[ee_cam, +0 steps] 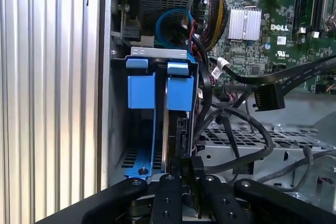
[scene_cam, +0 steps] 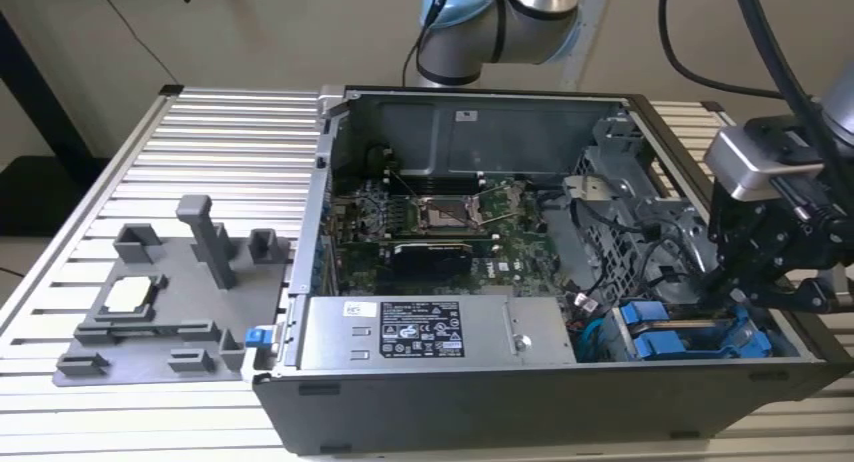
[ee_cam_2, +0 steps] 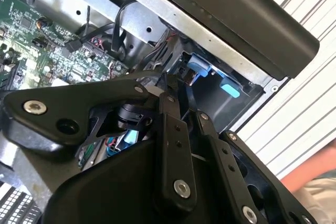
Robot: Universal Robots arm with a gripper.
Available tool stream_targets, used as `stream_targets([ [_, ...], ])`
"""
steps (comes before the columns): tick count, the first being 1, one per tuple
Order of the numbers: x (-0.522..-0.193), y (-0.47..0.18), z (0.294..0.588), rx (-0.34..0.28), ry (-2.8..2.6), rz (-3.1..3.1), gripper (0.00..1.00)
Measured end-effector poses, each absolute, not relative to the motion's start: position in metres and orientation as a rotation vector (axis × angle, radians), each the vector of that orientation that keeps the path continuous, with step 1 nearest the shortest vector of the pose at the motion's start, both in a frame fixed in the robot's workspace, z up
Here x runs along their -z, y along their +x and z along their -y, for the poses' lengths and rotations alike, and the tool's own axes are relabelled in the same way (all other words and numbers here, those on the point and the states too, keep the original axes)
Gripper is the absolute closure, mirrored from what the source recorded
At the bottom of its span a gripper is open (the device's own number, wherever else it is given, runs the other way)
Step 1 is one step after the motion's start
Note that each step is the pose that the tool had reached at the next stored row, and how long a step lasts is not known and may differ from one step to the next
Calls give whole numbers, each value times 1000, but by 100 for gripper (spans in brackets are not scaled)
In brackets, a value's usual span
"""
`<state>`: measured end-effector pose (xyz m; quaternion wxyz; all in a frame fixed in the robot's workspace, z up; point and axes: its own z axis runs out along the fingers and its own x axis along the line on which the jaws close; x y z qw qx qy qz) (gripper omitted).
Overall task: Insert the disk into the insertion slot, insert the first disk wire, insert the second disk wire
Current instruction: 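Insert the first disk wire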
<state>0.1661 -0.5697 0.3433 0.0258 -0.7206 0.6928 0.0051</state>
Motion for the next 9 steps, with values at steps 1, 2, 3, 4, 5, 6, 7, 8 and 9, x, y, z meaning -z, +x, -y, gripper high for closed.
stream_targets([
  [1, -343, 166, 570, -16, -2226, -2143, 81],
  [2, -343, 166, 570, -16, -2224, -2146, 81],
  [3, -343, 166, 570, -16, -2221, -2148, 81],
  [4, -342, 166, 570, -16, -2220, -2149, 81],
  [5, -342, 166, 570, -16, -2218, -2151, 81],
  [6, -342, 166, 570, -16, -2217, -2152, 81],
  [7, -342, 166, 569, -16, -2217, -2152, 81],
  [8, -341, 166, 569, -16, -2216, -2153, 81],
  [9, -341, 166, 569, -16, -2215, -2154, 81],
])
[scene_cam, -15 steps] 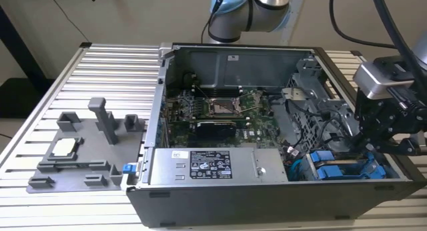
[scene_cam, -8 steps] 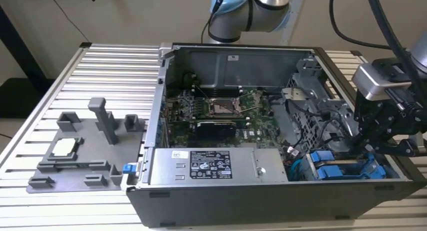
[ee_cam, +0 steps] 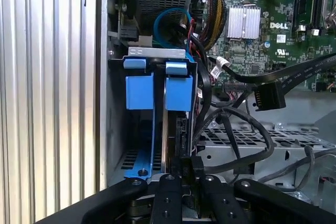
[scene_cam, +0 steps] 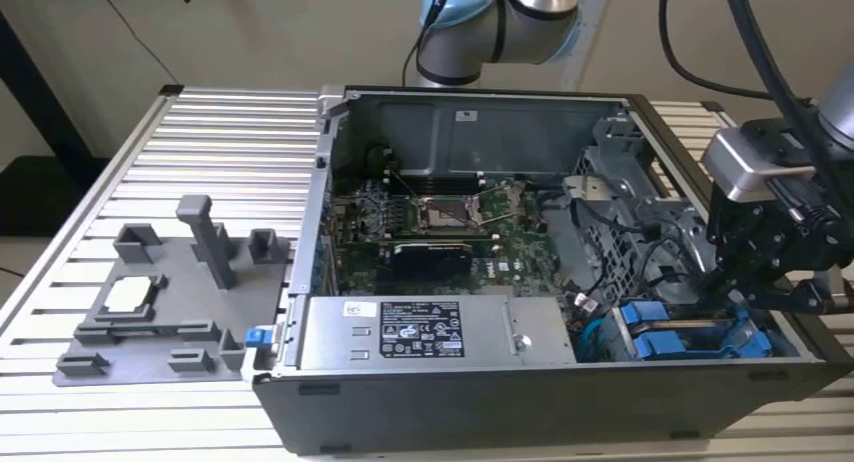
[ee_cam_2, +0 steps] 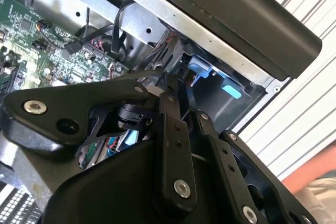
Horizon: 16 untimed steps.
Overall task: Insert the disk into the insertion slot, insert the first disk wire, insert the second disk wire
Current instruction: 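Insert the first disk wire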
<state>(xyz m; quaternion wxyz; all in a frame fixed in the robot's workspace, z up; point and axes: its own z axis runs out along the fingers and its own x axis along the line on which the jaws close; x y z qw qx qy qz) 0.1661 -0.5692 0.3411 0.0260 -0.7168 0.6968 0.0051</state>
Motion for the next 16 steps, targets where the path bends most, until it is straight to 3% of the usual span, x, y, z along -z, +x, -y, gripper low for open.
stream_targets([
  [16, -340, 166, 569, -15, -2206, -2164, 81],
])
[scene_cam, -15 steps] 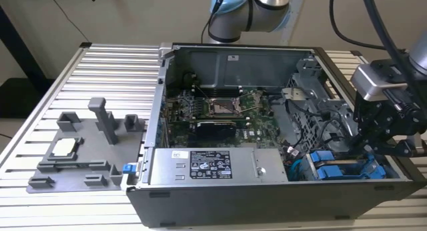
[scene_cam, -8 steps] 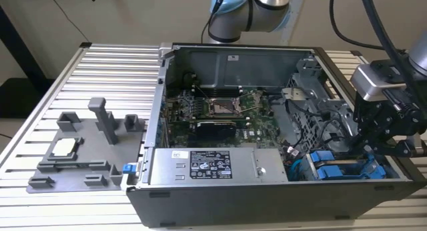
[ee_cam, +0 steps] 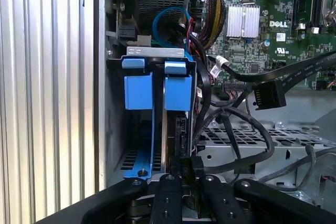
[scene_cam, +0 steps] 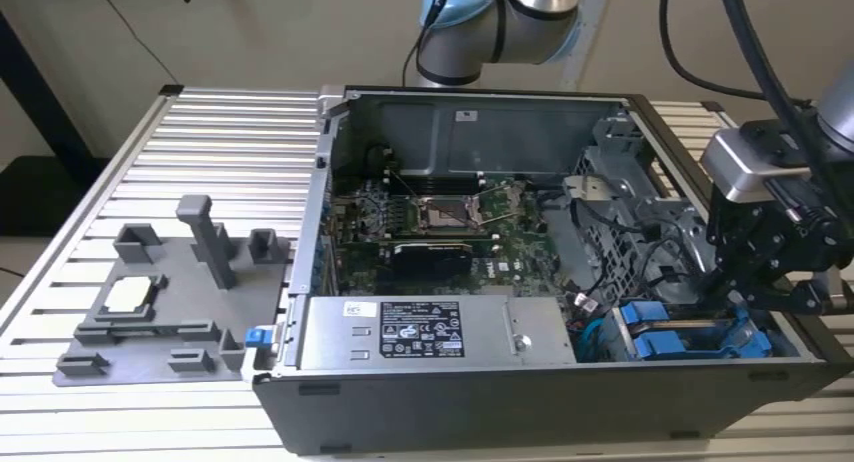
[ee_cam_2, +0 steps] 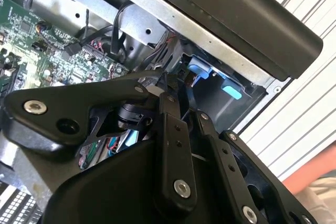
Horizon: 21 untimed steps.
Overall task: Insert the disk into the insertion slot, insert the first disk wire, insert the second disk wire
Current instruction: 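Insert the first disk wire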
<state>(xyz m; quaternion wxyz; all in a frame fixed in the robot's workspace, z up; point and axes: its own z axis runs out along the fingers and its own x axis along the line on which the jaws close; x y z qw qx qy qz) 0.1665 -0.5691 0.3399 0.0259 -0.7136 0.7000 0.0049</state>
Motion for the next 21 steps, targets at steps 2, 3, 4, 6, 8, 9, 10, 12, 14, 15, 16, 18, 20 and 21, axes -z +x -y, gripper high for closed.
stream_targets([
  [2, -339, 167, 569, -15, -2205, -2164, 81],
  [3, -339, 166, 569, -16, -2205, -2164, 81],
  [4, -338, 166, 569, -15, -2205, -2164, 81],
  [6, -337, 166, 569, -15, -2205, -2165, 81],
  [8, -336, 166, 569, -15, -2204, -2165, 81],
  [9, -336, 166, 569, -15, -2205, -2165, 81],
  [10, -336, 166, 569, -15, -2204, -2165, 81],
  [12, -335, 166, 569, -15, -2205, -2165, 81],
  [14, -334, 166, 569, -15, -2204, -2165, 74],
  [15, -334, 166, 569, -15, -2204, -2165, 74],
  [16, -334, 166, 569, -15, -2204, -2165, 67],
  [18, -334, 166, 569, -15, -2204, -2165, 67],
  [20, -335, 166, 569, -17, -2203, -2166, 67],
  [21, -337, 166, 569, -17, -2202, -2166, 67],
])
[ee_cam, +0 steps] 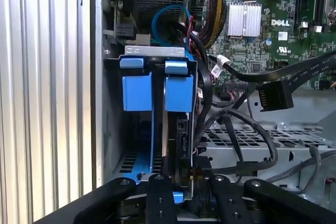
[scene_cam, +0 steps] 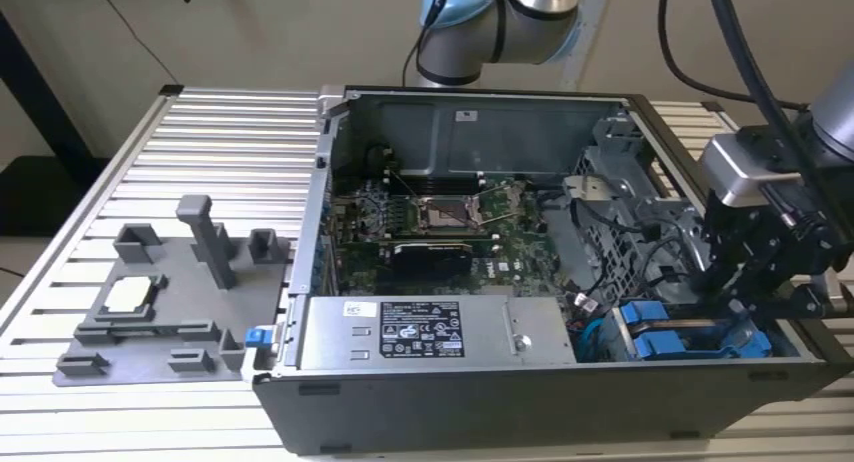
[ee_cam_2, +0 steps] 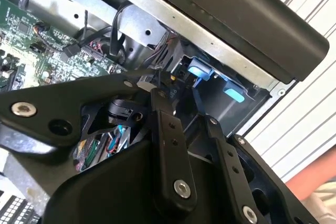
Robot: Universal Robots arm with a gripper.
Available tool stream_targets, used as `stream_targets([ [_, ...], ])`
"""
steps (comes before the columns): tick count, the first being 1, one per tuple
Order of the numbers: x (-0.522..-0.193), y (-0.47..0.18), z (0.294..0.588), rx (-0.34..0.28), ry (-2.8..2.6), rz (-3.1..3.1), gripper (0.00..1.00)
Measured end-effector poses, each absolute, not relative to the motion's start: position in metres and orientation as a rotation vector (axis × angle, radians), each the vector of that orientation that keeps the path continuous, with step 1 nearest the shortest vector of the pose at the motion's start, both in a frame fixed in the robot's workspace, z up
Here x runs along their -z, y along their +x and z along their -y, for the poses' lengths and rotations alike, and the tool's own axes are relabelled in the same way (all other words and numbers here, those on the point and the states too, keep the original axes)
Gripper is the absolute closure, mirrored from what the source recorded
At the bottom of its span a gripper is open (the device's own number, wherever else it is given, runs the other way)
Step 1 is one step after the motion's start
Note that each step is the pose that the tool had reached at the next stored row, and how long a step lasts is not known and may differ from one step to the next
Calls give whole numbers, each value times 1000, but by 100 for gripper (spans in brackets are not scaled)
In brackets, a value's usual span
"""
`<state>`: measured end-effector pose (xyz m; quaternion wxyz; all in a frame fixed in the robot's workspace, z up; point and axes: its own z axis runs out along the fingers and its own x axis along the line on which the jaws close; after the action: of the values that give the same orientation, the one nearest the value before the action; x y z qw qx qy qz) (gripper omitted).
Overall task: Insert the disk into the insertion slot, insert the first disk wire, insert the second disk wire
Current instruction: 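Insert the first disk wire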
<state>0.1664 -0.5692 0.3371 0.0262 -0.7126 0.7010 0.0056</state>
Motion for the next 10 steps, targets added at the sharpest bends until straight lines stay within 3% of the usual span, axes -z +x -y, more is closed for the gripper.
stream_targets([
  [10, -371, 166, 569, -17, -2201, -2167, 67],
])
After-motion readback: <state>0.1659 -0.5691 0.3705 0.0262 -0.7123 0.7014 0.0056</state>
